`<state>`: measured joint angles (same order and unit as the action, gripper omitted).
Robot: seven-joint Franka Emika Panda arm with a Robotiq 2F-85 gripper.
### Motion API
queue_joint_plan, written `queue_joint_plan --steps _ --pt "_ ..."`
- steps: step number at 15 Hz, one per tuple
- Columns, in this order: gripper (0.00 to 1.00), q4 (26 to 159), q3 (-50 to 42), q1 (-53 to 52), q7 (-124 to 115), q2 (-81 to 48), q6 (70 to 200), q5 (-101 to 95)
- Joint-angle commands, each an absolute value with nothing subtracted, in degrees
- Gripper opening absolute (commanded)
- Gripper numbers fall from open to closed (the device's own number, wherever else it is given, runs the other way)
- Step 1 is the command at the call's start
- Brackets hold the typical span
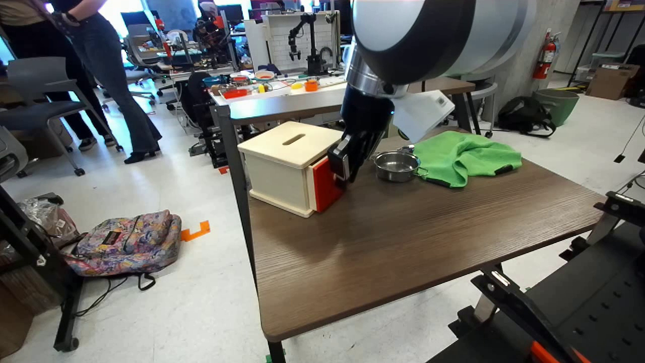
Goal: Open the drawer
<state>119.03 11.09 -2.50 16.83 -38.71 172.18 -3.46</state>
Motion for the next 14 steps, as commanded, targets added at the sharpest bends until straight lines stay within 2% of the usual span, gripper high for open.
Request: queue_joint_plan --steps 1,14 --pt "0.07 123.1 11.1 -1.9 14.3 -34.8 171.1 -4.0" --pt "0.07 129.9 12.5 0.5 14.6 -30.2 170.4 -3.3"
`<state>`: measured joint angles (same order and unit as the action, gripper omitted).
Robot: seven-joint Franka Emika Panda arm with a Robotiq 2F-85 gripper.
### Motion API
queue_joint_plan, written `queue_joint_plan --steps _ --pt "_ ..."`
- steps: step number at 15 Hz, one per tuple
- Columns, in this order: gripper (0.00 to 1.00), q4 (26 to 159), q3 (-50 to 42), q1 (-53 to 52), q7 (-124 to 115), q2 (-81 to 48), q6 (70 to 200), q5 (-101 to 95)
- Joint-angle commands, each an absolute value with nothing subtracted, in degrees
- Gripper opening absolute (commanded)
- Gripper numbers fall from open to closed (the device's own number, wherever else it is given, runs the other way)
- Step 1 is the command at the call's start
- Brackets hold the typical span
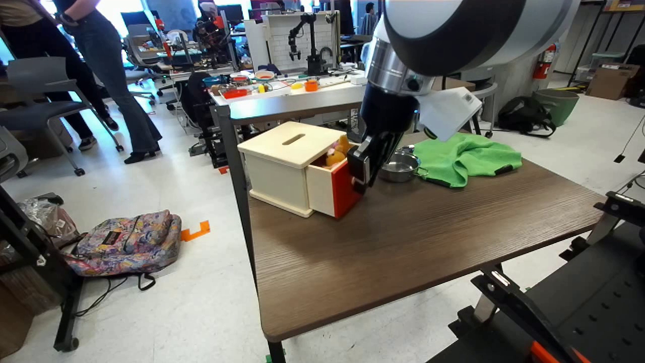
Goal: Open the drawer
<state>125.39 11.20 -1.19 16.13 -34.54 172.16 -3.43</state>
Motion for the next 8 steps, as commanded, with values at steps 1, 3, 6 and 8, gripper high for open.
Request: queue_joint_plan --steps 1,3,6,8 --pt "0.07 130.4 12.6 0.6 14.6 -29.8 170.4 -3.3" --pt "0.07 131.4 13.2 1.4 14.9 -29.1 170.2 -3.0" --pt "0.07 132.6 14.3 2.6 15.3 -28.2 170.2 -2.7" --pt "0.07 132.9 14.8 3.3 15.3 -28.1 170.1 -2.6"
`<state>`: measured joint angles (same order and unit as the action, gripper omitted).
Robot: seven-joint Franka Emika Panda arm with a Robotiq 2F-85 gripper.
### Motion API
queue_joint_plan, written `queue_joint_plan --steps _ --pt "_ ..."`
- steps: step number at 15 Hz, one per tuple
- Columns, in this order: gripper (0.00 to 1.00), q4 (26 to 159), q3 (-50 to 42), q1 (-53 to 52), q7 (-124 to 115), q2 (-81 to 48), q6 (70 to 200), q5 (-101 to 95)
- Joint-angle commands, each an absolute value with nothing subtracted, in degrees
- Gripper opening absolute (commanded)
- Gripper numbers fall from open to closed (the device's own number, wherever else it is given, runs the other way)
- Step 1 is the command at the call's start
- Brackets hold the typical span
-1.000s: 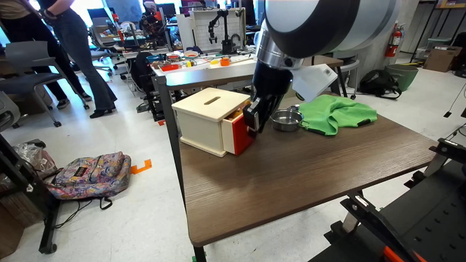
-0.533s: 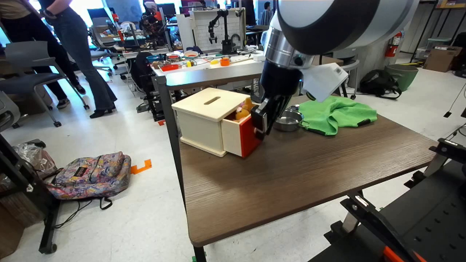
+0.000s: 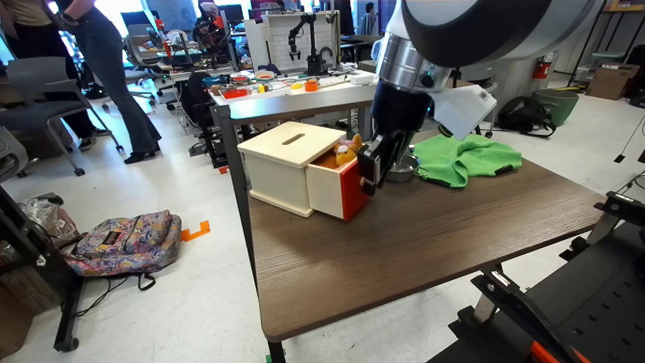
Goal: Open the drawer
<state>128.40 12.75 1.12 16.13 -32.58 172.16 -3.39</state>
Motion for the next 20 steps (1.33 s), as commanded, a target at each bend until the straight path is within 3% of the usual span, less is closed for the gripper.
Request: queue_joint_plan --steps 1,13,14,15,20 --pt "0.07 133.1 14.9 3.5 15.3 -28.0 170.1 -2.6" --pt "0.07 137.8 16.1 6.2 15.5 -26.2 169.4 -2.0" --pt "0.41 138.3 15.8 6.1 15.0 -25.8 169.2 -1.9" --pt "0.55 138.7 15.8 6.2 15.1 -25.5 168.6 -2.0" --pt "0.89 139.3 15.4 6.1 15.3 -24.2 165.1 -1.4"
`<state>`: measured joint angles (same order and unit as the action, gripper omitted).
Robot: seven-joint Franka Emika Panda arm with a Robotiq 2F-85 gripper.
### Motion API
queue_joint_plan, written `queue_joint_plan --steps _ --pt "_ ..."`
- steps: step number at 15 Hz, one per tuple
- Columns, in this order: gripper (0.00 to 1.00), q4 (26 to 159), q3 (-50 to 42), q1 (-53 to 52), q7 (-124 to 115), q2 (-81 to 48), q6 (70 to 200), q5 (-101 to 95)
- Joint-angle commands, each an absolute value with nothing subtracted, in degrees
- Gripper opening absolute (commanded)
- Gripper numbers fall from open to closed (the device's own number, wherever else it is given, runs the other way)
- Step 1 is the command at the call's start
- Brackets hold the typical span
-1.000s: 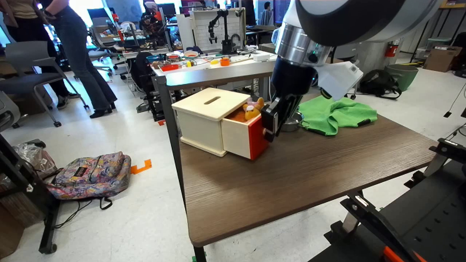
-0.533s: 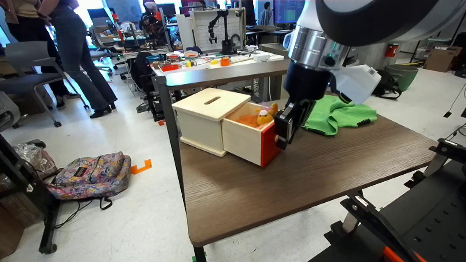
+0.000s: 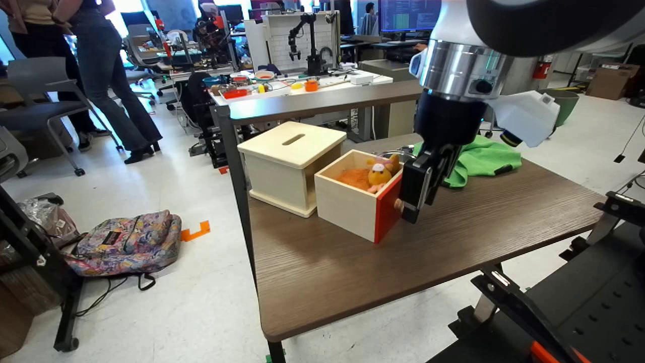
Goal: Open the drawer
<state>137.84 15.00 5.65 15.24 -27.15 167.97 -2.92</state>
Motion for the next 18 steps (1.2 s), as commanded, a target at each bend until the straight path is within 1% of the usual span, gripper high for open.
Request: queue_joint_plan --steps 1,2,11,17,18 --pt "0.96 139.4 15.4 6.0 15.4 -24.0 164.6 -1.3" --pt "1.00 139.4 15.3 6.0 15.5 -23.9 164.1 -1.1" --pt "1.00 139.0 15.7 6.1 16.0 -21.1 158.5 1.7" --pt "1.00 139.4 13.9 2.8 14.8 -10.2 155.0 2.6" --pt "1.00 138.1 13.4 2.5 15.9 -14.6 157.4 2.8"
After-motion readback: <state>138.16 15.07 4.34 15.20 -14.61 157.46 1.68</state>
